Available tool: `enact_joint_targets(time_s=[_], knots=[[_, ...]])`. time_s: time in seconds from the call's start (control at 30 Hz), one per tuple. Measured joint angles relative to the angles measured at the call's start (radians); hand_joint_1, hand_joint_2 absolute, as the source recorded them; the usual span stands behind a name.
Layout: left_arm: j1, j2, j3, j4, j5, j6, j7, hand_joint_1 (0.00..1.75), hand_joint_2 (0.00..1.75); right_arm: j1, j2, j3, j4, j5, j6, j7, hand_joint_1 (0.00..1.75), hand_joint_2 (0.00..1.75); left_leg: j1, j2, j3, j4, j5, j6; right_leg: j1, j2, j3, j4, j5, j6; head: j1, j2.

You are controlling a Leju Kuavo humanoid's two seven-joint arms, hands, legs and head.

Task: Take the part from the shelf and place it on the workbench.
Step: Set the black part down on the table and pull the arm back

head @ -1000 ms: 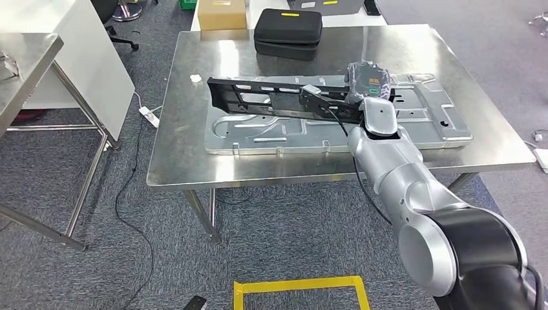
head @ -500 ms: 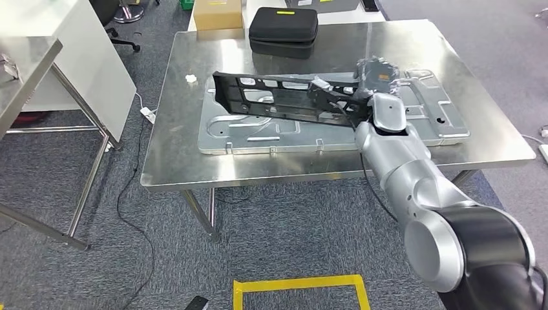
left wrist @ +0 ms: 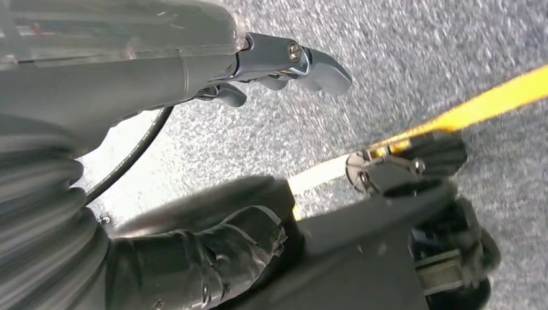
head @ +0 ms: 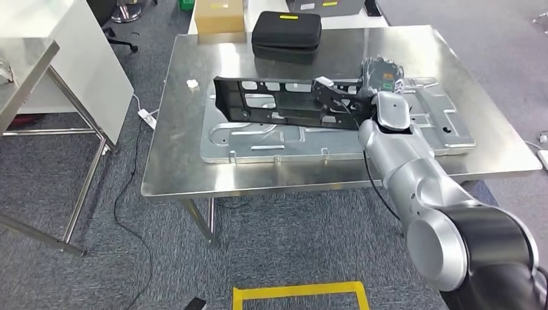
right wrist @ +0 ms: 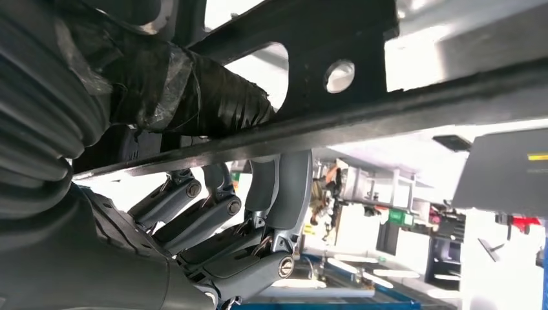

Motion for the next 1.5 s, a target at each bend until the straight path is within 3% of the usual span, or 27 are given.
enact_joint_targets(time_s=[0.03,0.13,0.17,0.2,0.27,0.33,0.4,0.5,0.57,0.63,0.67,0.7,0.73,0.8,0.83,0.9,1.0,1.07,1.13,1.17,1.2,1.23,1.27,1.33,1.37,1.5], knots=[[-0.001,0.000,0.000,0.000,0.000,0.000,-0.001,0.00,1.75,-0.005,-0.002,0.000,-0.001,0.000,0.002,0.000,1.75,1.75,0.001,0.000,0.009,-0.003,-0.003,0.005,-0.001,-0.001,-0.021,0.037,-0.012,0.004,0.000,0.000],[-0.003,0.000,0.000,0.000,0.000,0.000,-0.002,0.00,1.75,-0.014,-0.007,0.000,0.000,0.000,0.008,0.000,1.75,1.75,0.002,0.000,0.025,-0.004,-0.018,0.011,-0.007,-0.002,-0.133,0.193,-0.058,0.017,0.000,0.000],[-0.002,0.001,0.000,0.000,0.001,0.001,-0.002,0.00,1.75,-0.012,-0.010,0.000,0.001,0.000,0.009,0.000,1.75,1.75,0.002,-0.001,0.032,-0.003,-0.023,0.011,-0.009,-0.002,-0.158,0.212,-0.053,0.019,0.000,0.000],[-0.001,0.001,0.000,0.000,0.001,0.002,-0.002,0.00,1.75,-0.009,-0.013,0.000,0.001,0.000,0.009,0.000,1.75,1.75,0.003,-0.002,0.040,-0.001,-0.030,0.010,-0.012,-0.002,-0.164,0.196,-0.030,0.019,0.000,0.000],[0.003,0.001,0.000,0.000,0.001,0.003,-0.001,0.00,1.75,-0.007,-0.018,0.000,0.002,0.000,0.009,0.000,1.75,1.75,0.003,-0.005,0.056,0.003,-0.046,0.005,-0.014,-0.003,-0.135,0.082,0.056,0.014,0.000,0.000],[0.002,0.001,0.000,0.000,0.002,0.003,-0.001,0.00,1.75,-0.007,-0.020,0.000,0.002,0.000,0.008,0.000,1.75,1.75,0.003,-0.006,0.062,0.005,-0.059,-0.004,-0.006,-0.004,-0.107,-0.015,0.105,0.004,0.000,0.000],[0.001,0.001,0.000,0.000,0.002,0.004,-0.001,0.00,1.75,-0.004,-0.021,0.000,0.002,0.000,0.008,0.000,1.75,1.75,0.003,-0.006,0.064,0.006,-0.063,-0.017,0.003,-0.003,-0.103,-0.036,0.104,-0.010,0.000,0.000],[0.001,0.001,0.000,0.000,0.002,0.005,0.000,0.00,1.75,-0.003,-0.023,0.000,0.001,0.000,0.008,0.000,1.75,1.75,0.003,-0.003,0.051,0.043,-0.072,-0.031,-0.003,-0.003,-0.084,-0.046,0.103,-0.027,0.000,0.000],[0.001,0.001,0.000,0.000,0.002,0.005,0.001,0.00,1.75,-0.005,-0.025,0.000,0.000,0.000,0.008,0.000,1.75,1.75,0.004,-0.001,-0.004,0.144,-0.108,-0.034,-0.005,-0.003,-0.074,-0.051,0.098,-0.038,-0.001,0.000],[0.001,0.001,0.000,0.000,0.002,0.005,0.001,0.00,1.75,-0.002,-0.025,-0.001,0.000,0.000,0.008,0.000,1.75,1.75,0.005,-0.001,-0.079,0.260,-0.156,-0.039,-0.003,-0.002,-0.069,-0.049,0.091,-0.045,-0.001,0.000],[0.001,0.001,0.000,0.000,0.002,0.005,0.000,0.00,1.75,0.000,-0.025,-0.001,0.000,0.000,0.008,0.000,1.75,1.75,0.005,-0.001,-0.103,0.286,-0.161,-0.041,-0.002,-0.001,-0.067,-0.047,0.088,-0.046,-0.001,0.000],[0.001,0.001,0.000,0.000,0.002,0.005,0.000,0.00,1.75,0.002,-0.025,-0.001,0.000,0.000,0.008,0.000,1.75,1.75,0.005,0.000,-0.111,0.278,-0.145,-0.042,-0.001,0.000,-0.065,-0.045,0.084,-0.046,-0.001,0.000],[0.001,0.001,0.000,0.000,0.002,0.006,0.000,0.00,1.75,0.003,-0.025,-0.001,0.000,0.000,0.008,0.000,1.75,1.75,0.005,0.000,-0.099,0.233,-0.109,-0.041,0.000,0.001,-0.062,-0.041,0.079,-0.045,-0.001,0.000],[0.000,0.002,0.000,0.000,0.002,0.009,0.002,0.00,1.75,0.002,-0.025,-0.001,0.000,0.000,0.008,0.000,1.75,1.75,0.003,0.000,-0.050,0.101,-0.032,-0.033,0.000,0.002,-0.055,-0.035,0.071,-0.040,-0.001,0.000],[0.000,0.003,0.000,0.000,0.002,0.010,0.005,0.00,1.75,0.001,-0.025,-0.001,0.000,0.000,0.008,-0.001,1.75,1.75,0.001,0.000,-0.031,0.051,-0.015,-0.029,0.001,0.002,-0.054,-0.034,0.068,-0.036,-0.001,0.000],[0.000,0.004,0.001,0.000,0.002,0.012,0.011,0.00,1.75,0.002,-0.026,-0.001,0.000,0.000,0.007,-0.002,1.75,1.75,-0.005,0.000,-0.019,0.018,-0.011,-0.021,0.002,0.002,-0.056,-0.033,0.067,-0.026,0.000,0.000],[0.002,0.004,0.001,0.000,0.001,0.012,0.012,0.00,1.75,0.003,-0.028,-0.002,-0.001,0.000,0.006,-0.002,1.75,1.75,0.001,0.001,-0.010,0.004,0.005,-0.004,0.003,0.002,-0.058,-0.022,0.055,-0.008,0.000,0.000],[0.001,0.004,0.001,0.000,0.000,0.012,0.012,0.00,1.75,0.001,-0.032,-0.004,-0.001,0.000,0.006,-0.002,1.75,1.75,0.005,0.003,-0.005,-0.004,0.010,0.004,-0.001,0.001,-0.092,0.054,0.007,0.001,0.001,0.000],[0.000,0.004,0.001,0.000,0.000,0.011,0.011,0.00,1.75,0.004,-0.034,-0.005,0.000,0.000,0.006,-0.001,1.75,1.75,0.005,0.003,-0.005,-0.003,0.010,0.007,-0.006,0.001,-0.153,0.183,-0.051,0.009,0.002,0.000],[0.001,0.004,0.001,0.000,0.000,0.011,0.011,0.00,1.75,0.008,-0.035,-0.005,0.000,0.000,0.007,0.000,1.75,1.75,0.005,0.003,-0.005,-0.002,0.009,0.007,-0.009,0.000,-0.175,0.228,-0.063,0.013,0.002,0.000],[0.001,0.004,0.001,0.000,0.000,0.010,0.011,0.00,1.75,0.011,-0.035,-0.005,0.000,0.000,0.007,0.001,1.75,1.75,0.006,0.002,-0.005,-0.001,0.008,0.006,-0.013,-0.001,-0.181,0.239,-0.056,0.015,0.002,0.000],[0.001,0.004,0.001,0.000,0.000,0.010,0.011,0.00,1.75,0.013,-0.036,-0.005,0.000,0.000,0.007,0.002,1.75,1.75,0.006,0.001,-0.005,0.002,0.006,0.004,-0.016,-0.002,-0.167,0.210,-0.032,0.017,0.002,0.000],[0.001,0.004,0.001,0.000,0.000,0.008,0.011,0.00,1.75,0.012,-0.036,-0.005,0.000,0.000,0.007,0.002,1.75,1.75,0.007,0.000,-0.006,0.007,0.003,0.000,-0.019,-0.003,-0.135,0.147,0.003,0.018,0.002,0.000],[0.001,0.004,0.001,0.000,0.000,0.006,0.010,0.00,1.75,0.009,-0.036,-0.005,0.000,0.000,0.007,0.000,1.75,1.75,0.006,-0.001,-0.009,0.017,-0.004,-0.011,-0.019,-0.003,-0.074,0.025,0.046,0.016,0.002,0.000],[0.000,0.004,0.000,0.000,0.000,0.006,0.010,0.00,1.75,0.009,-0.036,-0.005,0.000,0.000,0.008,-0.002,1.75,1.75,0.004,-0.002,-0.011,0.020,-0.006,-0.016,-0.016,-0.003,-0.059,-0.007,0.052,0.012,0.001,0.000],[0.000,0.005,0.000,0.000,0.000,0.006,0.011,0.00,1.75,0.011,-0.035,-0.005,0.000,0.000,0.009,-0.003,1.75,1.75,0.005,-0.002,-0.017,0.027,-0.015,-0.036,-0.013,-0.003,-0.055,-0.021,0.053,-0.012,0.001,0.000]])
